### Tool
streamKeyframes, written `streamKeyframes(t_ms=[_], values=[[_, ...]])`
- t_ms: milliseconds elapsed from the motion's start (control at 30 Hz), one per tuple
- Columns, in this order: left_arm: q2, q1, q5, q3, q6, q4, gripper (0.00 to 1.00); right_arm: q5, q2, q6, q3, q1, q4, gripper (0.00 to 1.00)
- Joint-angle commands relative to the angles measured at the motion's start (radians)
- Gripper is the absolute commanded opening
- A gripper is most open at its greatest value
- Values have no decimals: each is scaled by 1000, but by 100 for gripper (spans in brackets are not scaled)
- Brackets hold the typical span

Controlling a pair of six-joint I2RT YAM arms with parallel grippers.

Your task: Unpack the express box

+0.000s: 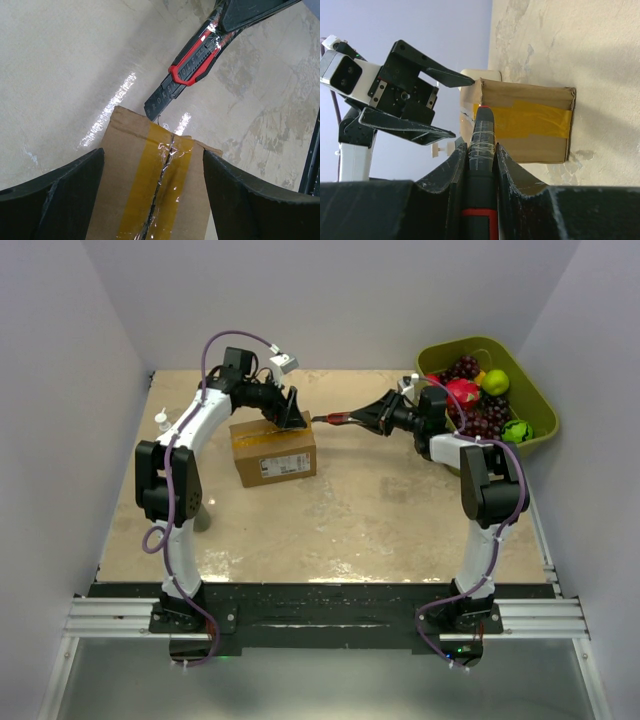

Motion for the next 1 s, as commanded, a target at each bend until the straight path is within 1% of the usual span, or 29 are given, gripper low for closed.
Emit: streamKeyframes(t_ms=[0,100,233,300,400,433,467,500,567,600,700,767,967], values=[[6,-2,-37,-29,-9,-35,84,-51,-31,-11,23,21,31,0],[5,-9,-78,-31,-13,-32,82,-76,-34,-27,32,22,0,0],[0,-16,-126,-51,-13,-11,74,-103,-54,-66,32,22,-60,0],[-6,-20,-140,-66,-19,6,71,-114,-74,-83,25,21,-83,0],[-8,-23,-161,-77,-17,20,61,-129,-94,-112,17,21,-124,0],[-6,-23,-163,-78,-14,21,49,-131,-98,-124,15,22,-138,0],[-8,-23,-167,-83,-14,26,43,-136,-100,-136,20,21,-164,0],[-6,-23,-172,-85,-14,27,34,-139,-108,-150,17,21,-169,0],[-5,-23,-175,-85,-16,34,31,-139,-114,-159,12,21,-179,0],[-3,-23,-172,-83,-16,32,26,-139,-118,-165,11,21,-186,0],[3,-22,-157,-80,-17,29,17,-140,-132,-184,0,21,-204,0],[6,-22,-155,-86,-17,31,16,-140,-143,-199,-9,21,-224,0],[5,-17,-169,-95,-16,35,5,-159,-175,-227,-43,21,-251,0]])
